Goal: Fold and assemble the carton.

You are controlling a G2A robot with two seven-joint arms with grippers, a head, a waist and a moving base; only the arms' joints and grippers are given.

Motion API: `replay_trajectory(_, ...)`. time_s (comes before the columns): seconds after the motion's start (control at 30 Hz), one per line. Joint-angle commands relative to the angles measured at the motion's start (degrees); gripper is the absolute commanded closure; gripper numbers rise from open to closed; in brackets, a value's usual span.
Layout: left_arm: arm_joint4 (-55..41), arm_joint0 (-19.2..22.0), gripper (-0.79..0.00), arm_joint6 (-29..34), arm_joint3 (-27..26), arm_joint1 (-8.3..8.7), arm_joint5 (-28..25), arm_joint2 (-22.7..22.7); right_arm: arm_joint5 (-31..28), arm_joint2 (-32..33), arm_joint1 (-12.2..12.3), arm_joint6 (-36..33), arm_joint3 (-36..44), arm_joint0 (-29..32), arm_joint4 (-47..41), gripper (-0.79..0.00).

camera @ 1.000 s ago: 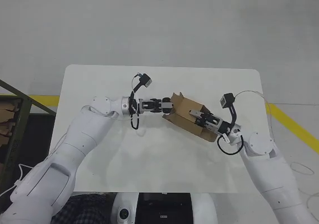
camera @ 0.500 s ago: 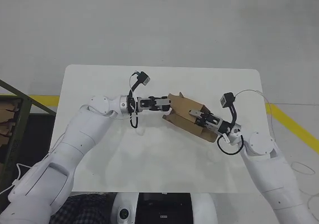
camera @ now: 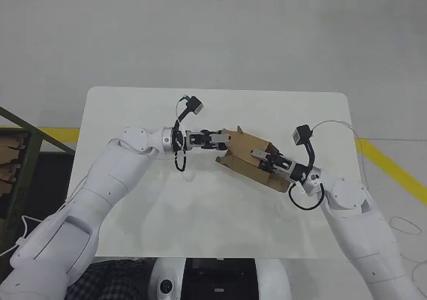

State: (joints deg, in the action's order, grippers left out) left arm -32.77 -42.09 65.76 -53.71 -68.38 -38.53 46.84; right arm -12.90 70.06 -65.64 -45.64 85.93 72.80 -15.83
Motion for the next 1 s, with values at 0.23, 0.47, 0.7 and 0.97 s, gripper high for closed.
replay_trajectory(0.23,-0.01,0.77,-0.32,0.1,1.08,-0.21,0.1,-1.25,-0.13,0.34,0.2,0.03,1.06,0.64,0.86,0.0)
replay_trajectory(0.47,-0.09,1.21,-0.142,0.05,1.84,-0.36,0.06,-1.92,-0.45,0.75,0.38,-0.07,2.15,1.51,1.03,0.0)
replay_trajectory(0.7,-0.41,1.25,-0.08,-0.03,2.13,-0.37,-0.02,-2.17,-1.13,0.83,0.49,-0.22,3.08,2.25,0.92,0.0)
replay_trajectory(0.97,-0.63,0.94,-0.025,-0.11,0.95,-0.06,-0.11,-2.15,-1.36,1.34,0.62,-0.83,3.04,2.59,-0.49,-0.163)
